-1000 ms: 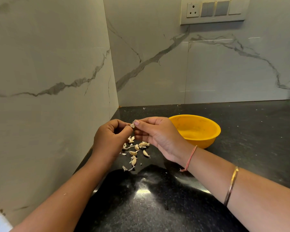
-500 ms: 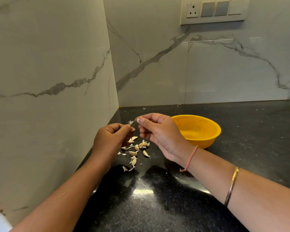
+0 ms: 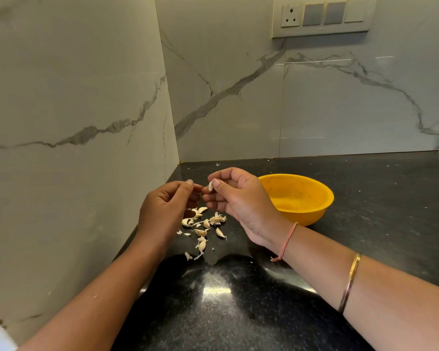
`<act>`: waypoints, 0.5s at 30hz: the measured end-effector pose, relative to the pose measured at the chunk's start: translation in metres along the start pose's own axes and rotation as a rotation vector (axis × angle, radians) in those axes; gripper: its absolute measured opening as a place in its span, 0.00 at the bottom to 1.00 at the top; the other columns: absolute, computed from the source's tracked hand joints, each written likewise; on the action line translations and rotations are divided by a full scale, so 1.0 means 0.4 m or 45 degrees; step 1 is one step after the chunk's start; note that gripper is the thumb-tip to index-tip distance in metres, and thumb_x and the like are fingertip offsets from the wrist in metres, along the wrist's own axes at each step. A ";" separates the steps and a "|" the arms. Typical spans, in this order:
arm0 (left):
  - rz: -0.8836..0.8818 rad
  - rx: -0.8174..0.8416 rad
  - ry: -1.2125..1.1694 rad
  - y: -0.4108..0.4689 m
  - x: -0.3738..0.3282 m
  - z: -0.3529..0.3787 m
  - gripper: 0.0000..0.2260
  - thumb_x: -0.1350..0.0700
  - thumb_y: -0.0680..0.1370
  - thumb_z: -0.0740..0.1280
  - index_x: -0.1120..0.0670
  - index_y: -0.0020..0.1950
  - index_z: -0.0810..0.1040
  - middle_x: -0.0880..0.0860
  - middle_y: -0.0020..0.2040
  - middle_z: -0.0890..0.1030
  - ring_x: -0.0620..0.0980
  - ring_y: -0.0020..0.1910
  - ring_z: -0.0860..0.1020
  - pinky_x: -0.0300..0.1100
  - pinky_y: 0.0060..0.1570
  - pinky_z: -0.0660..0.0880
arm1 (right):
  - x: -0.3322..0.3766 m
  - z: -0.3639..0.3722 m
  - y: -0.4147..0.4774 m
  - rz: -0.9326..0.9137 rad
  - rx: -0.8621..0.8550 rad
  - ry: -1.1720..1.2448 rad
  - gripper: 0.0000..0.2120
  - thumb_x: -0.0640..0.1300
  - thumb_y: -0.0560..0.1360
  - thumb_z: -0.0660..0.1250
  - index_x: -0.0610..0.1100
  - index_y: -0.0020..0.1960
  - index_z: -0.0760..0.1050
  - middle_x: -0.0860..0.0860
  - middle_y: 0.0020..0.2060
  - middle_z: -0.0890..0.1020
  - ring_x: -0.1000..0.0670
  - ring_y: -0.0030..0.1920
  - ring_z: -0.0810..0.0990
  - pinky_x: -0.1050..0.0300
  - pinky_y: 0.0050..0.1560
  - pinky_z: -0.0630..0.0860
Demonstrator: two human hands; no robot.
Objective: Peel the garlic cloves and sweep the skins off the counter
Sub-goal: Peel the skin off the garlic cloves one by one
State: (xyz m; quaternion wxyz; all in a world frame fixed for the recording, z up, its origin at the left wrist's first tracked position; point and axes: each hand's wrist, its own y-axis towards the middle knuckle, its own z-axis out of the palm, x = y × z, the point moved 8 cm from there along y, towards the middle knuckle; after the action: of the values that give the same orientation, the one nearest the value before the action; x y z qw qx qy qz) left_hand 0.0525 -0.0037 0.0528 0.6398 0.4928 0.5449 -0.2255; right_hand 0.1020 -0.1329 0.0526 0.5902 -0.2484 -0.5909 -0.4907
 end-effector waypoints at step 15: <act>0.243 0.014 0.149 -0.011 -0.046 -0.003 0.06 0.58 0.73 0.71 0.46 0.42 0.82 0.44 0.39 0.84 0.41 0.38 0.81 0.37 0.40 0.79 | 0.007 0.000 -0.007 -0.068 0.045 0.080 0.05 0.31 0.73 0.68 0.36 0.48 0.77 0.43 0.40 0.83 0.49 0.40 0.84 0.56 0.42 0.82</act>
State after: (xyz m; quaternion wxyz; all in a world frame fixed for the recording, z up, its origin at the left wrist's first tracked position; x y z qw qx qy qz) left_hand 0.0427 -0.0091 0.0680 0.6227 0.5582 0.5308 -0.1373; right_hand 0.0990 -0.1347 0.0546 0.5995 -0.2067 -0.5871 -0.5032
